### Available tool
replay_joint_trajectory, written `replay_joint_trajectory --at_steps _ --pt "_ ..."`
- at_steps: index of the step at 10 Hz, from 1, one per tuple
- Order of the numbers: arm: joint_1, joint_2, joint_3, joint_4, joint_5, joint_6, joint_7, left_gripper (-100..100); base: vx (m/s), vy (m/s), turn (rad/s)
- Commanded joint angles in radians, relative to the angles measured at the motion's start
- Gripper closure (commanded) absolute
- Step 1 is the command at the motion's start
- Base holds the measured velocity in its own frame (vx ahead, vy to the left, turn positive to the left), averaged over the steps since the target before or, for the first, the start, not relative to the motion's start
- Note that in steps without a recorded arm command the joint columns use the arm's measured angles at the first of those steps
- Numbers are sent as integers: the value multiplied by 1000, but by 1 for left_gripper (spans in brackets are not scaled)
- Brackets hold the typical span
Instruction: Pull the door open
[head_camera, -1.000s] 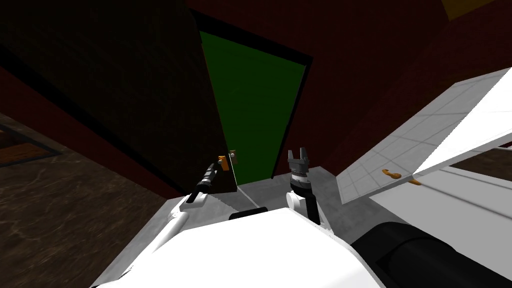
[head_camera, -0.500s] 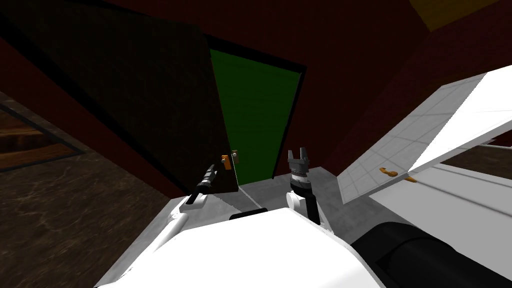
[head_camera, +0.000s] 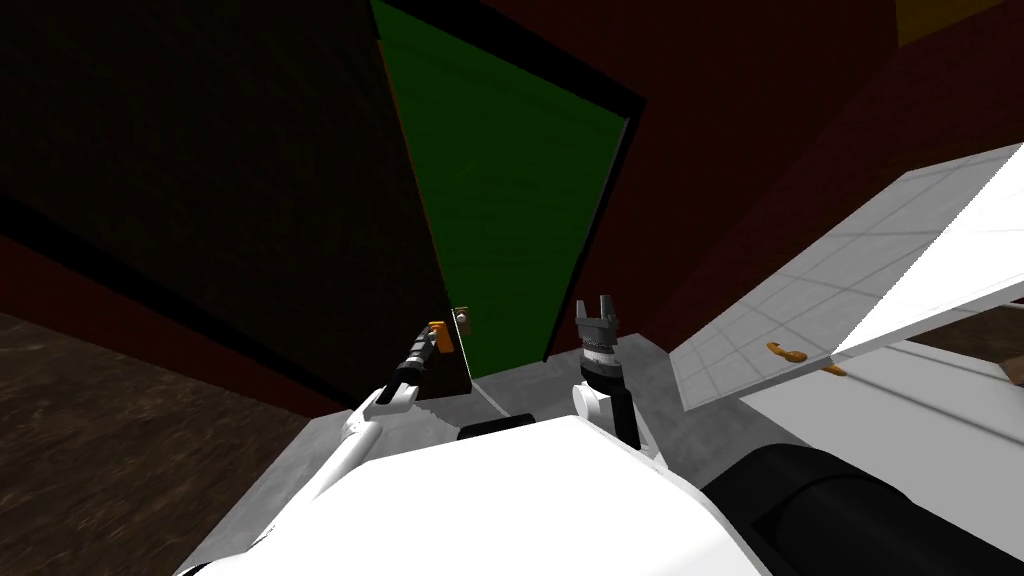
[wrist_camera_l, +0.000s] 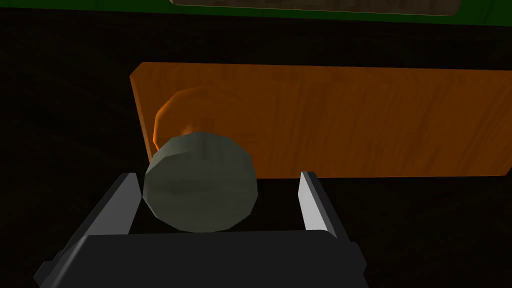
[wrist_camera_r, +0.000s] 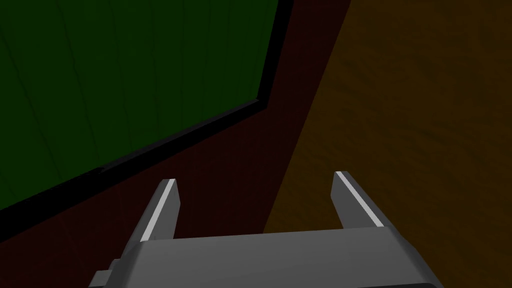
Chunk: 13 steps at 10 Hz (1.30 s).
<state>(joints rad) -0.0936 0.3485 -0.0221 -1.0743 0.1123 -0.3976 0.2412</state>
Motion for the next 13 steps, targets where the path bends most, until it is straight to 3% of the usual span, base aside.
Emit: replay_joint_trajectory --at_steps 1,2,7,13 --pt "0 0 0 0 0 0 0 -100 74 -64 -16" --pt "0 0 0 0 0 0 0 100 -2 10 23" --pt "0 0 0 0 0 0 0 100 -16 10 -8" --pt "38 51 -43 -16 0 -15 46 100 -177 80 -59"
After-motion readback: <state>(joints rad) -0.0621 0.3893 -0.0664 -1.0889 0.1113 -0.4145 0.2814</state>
